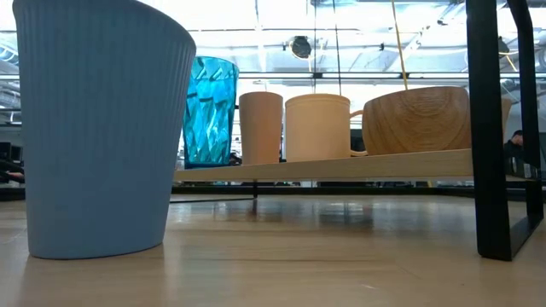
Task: Stack small to large cups/mugs on shelf
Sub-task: Put the blue cup on the shelf
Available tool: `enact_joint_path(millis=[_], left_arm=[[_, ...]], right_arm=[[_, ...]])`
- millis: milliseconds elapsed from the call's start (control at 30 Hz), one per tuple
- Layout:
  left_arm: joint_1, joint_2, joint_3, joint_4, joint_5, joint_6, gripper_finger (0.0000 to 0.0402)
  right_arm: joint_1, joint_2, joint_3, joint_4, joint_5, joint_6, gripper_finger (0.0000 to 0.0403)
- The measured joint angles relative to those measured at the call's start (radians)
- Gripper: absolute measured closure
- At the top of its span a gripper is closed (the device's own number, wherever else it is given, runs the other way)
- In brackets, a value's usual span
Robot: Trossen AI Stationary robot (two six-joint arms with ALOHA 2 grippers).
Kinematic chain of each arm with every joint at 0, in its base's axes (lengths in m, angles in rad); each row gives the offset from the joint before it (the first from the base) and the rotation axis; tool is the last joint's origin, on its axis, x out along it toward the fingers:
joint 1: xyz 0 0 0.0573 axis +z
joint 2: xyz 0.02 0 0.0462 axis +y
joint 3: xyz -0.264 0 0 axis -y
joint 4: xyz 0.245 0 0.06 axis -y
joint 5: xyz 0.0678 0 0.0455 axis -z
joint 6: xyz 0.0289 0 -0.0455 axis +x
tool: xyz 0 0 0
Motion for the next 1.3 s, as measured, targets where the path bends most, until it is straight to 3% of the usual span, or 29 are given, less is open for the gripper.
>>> enact_joint_path(millis=[133, 333, 900, 1067, 1300], left_arm=[[0.024, 0.046, 0.046, 0.03, 0.11, 0.035, 0.0232], [0.041, 0.094, 0.041, 0.011, 0.13, -0.005, 0.0232], [-0.018, 0.253, 0.043, 0.008, 0.106, -0.037, 0.0232], [-0.033, 0.296, 0.037, 0.01, 0.05, -0.058, 0.0232], [-0.036, 0.307, -0.09, 0.095, 0.029, -0.086, 0.0232]], right_arm=[[0.0, 0.0, 0.0, 0.0, 0.0, 0.0, 0.0403], [0.002, 0.0, -0.001, -0.006, 0.0, 0.0, 0.0403], [0.002, 0.0, -0.001, 0.0, 0.0, -0.026, 0.0403], [0.002, 0.0, -0.001, 0.0, 0.0, -0.02, 0.0403], [0.002, 0.0, -0.001, -0.008, -0.006, 0.015, 0.0403]])
